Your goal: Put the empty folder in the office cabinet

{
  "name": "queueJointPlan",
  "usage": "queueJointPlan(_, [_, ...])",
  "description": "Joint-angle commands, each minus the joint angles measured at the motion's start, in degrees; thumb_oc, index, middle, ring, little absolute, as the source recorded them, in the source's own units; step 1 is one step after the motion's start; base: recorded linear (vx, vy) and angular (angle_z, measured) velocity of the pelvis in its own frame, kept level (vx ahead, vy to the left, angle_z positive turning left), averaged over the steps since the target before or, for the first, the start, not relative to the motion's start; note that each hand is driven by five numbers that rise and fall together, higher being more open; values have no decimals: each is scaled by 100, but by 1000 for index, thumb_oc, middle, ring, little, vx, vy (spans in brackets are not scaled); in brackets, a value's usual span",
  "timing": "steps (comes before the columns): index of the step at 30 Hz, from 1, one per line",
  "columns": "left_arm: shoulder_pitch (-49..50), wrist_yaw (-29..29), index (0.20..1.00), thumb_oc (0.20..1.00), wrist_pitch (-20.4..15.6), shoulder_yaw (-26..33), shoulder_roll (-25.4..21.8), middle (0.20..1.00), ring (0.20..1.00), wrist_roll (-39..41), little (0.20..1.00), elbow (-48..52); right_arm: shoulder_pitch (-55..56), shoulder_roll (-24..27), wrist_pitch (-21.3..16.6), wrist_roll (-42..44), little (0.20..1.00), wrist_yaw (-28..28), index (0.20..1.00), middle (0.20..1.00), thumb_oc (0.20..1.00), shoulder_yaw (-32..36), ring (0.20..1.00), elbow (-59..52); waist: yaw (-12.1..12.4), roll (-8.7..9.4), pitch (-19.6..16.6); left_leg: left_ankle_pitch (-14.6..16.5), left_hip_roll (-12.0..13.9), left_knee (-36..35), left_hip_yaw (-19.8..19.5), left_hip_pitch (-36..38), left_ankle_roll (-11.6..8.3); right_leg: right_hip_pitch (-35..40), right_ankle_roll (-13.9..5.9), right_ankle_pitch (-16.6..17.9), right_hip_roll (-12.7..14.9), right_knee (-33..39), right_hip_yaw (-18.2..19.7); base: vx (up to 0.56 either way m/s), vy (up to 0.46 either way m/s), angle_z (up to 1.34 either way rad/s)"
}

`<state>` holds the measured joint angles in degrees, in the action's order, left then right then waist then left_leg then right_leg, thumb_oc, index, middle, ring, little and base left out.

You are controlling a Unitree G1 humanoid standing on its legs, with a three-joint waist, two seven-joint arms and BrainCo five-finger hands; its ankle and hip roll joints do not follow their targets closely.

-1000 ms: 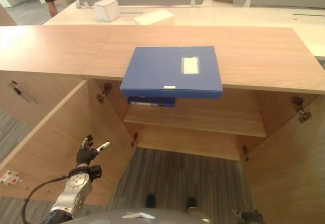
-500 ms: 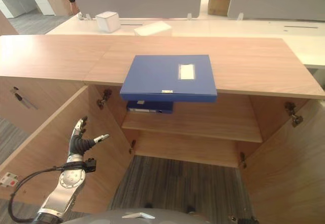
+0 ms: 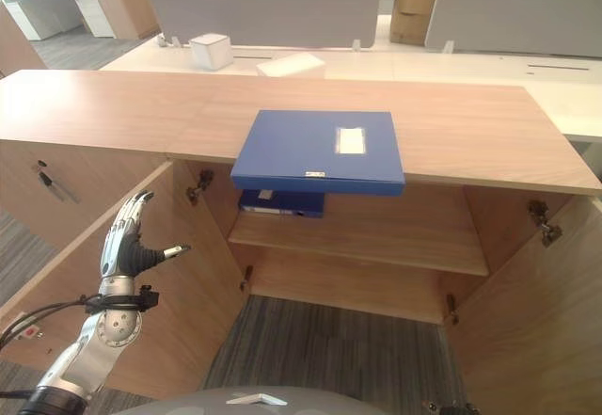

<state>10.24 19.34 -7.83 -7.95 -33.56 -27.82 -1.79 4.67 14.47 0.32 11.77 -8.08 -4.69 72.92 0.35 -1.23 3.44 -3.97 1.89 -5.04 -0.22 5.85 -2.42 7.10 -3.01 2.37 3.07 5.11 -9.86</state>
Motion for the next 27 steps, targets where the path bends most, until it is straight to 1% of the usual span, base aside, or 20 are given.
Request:
queueJointPlan(1, [-627, 207, 1000, 1000, -294, 20, -274, 1000, 1000, -686, 1000, 320, -442, -38, -95, -92, 1000, -88, 1000, 1000, 1000, -195, 1000, 373, -38, 202, 89, 797, 197, 4, -38, 304, -253, -70, -464, -115, 348, -11, -20, 0, 0, 0])
queueJointPlan(3, [-808, 207, 1000, 1000, -292, -137, -397, 1000, 1000, -968, 1000, 350, -420, -27, -110, -97, 1000, -68, 1000, 1000, 1000, -239, 1000, 336, -75, 182, 70, 801, 207, 4, -23, 311, -258, -72, -466, -118, 340, -11, -16, 0, 0, 0])
queueJointPlan(4, [-823, 214, 1000, 1000, -292, -147, -395, 1000, 1000, -974, 1000, 341, -421, -26, -110, -96, 1000, -68, 1000, 1000, 1000, -233, 1000, 332, -70, 191, 82, 747, 195, 4, -19, 288, -256, -95, -458, -69, 351, -11, -20, 0, 0, 0])
queueJointPlan(5, [-879, 229, 1000, 1000, -302, -201, -420, 1000, 1000, -1051, 1000, 329, -414, -27, -115, -100, 1000, -61, 1000, 1000, 1000, -243, 1000, 327, -81, 180, 65, 802, 213, 4, -14, 311, -261, -72, -467, -119, 337, -11, -15, 7, -14, -4])
queueJointPlan(8, [-1165, 258, 1000, 1000, -287, -435, -444, 1000, 1000, -1225, 1000, 301, -387, -11, -120, -111, 1000, -62, 1000, 1000, 1000, -290, 1000, 336, -147, 171, 34, 807, 222, 4, 9, 315, -266, -72, -465, -128, 328, -11, 8, 5, -9, -6])
queueJointPlan(9, [-1191, 268, 1000, 1000, -286, -453, -440, 1000, 1000, -1230, 1000, 284, -390, -9, -120, -111, 1000, -62, 1000, 1000, 1000, -278, 1000, 334, -138, 181, 45, 748, 206, 4, 12, 284, -262, -101, -457, -76, 343, -11, 4, -27, -5, -6])
queueJointPlan(10, [-1354, 263, 1000, 1000, -278, -587, -440, 1000, 1000, -1316, 1000, 256, -367, 2, -114, -125, 1000, -60, 1000, 1000, 1000, -298, 1000, 345, -184, 175, 27, 756, 214, 4, 28, 299, -267, -99, -460, -85, 336, -11, 10, -31, -3, -5])
queueJointPlan(13, [-1572, 262, 1000, 1000, -265, -781, -430, 1000, 1000, -1376, 1000, 177, -361, 12, -110, -135, 1000, -65, 1000, 1000, 1000, -305, 1000, 366, -208, 175, 9, 765, 224, 4, 48, 300, -269, -100, -461, -90, 332, -11, 22, 18, -9, -5])
queueJointPlan(14, [-1667, 247, 1000, 1000, -264, -858, -429, 1000, 1000, -1406, 1000, 150, -353, 18, -109, -139, 1000, -67, 1000, 1000, 1000, -321, 1000, 371, -235, 169, -13, 821, 238, 4, 54, 324, -273, -80, -470, -140, 320, -11, 37, 4, -11, -5])
queueJointPlan(15, [-1780, 239, 1000, 1000, -263, -935, -424, 1000, 1000, -1436, 1000, 103, -356, 22, -108, -141, 1000, -68, 1000, 1000, 1000, -315, 1000, 370, -237, 179, -5, 766, 224, 4, 65, 297, -271, -109, -463, -91, 332, -11, 36, 0, -5, -6])
queueJointPlan(20, [-2171, 231, 1000, 1000, -232, -1248, -408, 1000, 1000, -1609, 1000, 11, -330, 22, -118, -136, 1000, -111, 1000, 1000, 1000, -325, 1000, 409, -316, 171, -26, 783, 236, 4, 108, 295, -268, -142, -465, -90, 312, -11, 81, -3, -7, -4])
queueJointPlan(27, [-2510, 199, 1000, 1000, -224, -1533, -413, 1000, 1000, -1744, 1000, -117, -306, 33, -108, -135, 1000, -112, 1000, 1000, 1000, -338, 1000, 460, -372, 163, -46, 788, 244, 4, 161, 285, -274, -157, -471, -107, 292, -11, 103, 11, -3, -6])
